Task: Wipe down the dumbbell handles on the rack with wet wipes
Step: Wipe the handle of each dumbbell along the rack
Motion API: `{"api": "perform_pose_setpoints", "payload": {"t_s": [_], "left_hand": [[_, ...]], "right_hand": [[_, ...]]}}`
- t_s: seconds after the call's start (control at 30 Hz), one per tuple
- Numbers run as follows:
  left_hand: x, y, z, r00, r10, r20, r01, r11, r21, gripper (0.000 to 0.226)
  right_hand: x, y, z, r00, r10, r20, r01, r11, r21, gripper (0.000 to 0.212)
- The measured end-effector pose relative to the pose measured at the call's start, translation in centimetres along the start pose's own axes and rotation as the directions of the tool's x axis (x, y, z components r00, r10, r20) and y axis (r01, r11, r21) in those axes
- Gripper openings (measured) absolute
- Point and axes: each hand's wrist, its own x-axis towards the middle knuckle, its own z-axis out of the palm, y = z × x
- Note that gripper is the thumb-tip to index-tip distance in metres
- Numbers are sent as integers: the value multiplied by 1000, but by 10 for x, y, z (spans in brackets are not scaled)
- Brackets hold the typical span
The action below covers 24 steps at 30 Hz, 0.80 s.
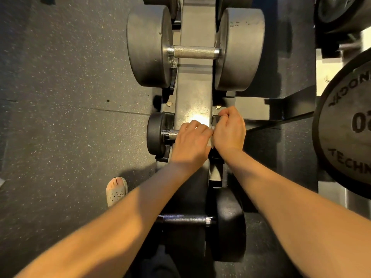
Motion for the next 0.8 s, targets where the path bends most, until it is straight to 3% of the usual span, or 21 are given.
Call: {"api": "perform_pose_setpoints", "payload": {"t_s": [0.07,0.13,0.23,0.3,0.33,0.4,0.47,0.5,0.57,0.67,0.73,0.8], "left_hand": [[8,-8,0,996,42,73,-43,999,17,25],[19,-15,-5,972,2,236,17,997,-80,24],[51,-19,-22,826,-91,556,242,948,-205,20],[70,-18,-29,765,-101,636,300,930,-212,30],[73,-17,-32,769,-84,634,250,952,-177,31],[61,-14,-34,837,25,546,-29,1000,-1,24],[34,-16,-23,890,181,420,-253,959,124,13],[20,-16,-14,896,247,369,-318,937,146,21],[-1,-16,4,922,312,231,-347,929,129,34],[-10,-16,16,956,278,92,-289,948,136,33],[-6,-10,11,968,241,73,-246,965,87,31],[6,-2,0,972,149,182,-166,982,84,29]], "right_hand": [[-1,-1,-1,1000,-10,3,10,1000,1,20],[-1,-1,-1,1000,-22,3,22,1000,-5,20],[-1,-1,-2,1000,-30,6,30,999,-17,20],[-1,-3,-3,999,-32,10,32,999,-22,19],[-1,-2,-3,999,-33,8,33,999,-21,19],[-1,-1,-1,999,-32,9,32,999,-17,20],[-2,-1,-1,1000,-26,5,26,1000,-12,20],[-2,-1,-1,1000,-21,1,21,1000,-14,20],[-2,-2,-1,1000,-9,-3,9,1000,-22,21],[-2,-4,-2,1000,3,-9,-4,999,-38,22],[-1,-5,-2,1000,10,-2,-10,999,-47,22],[-2,-7,-3,1000,15,6,-15,998,-54,22]]}}
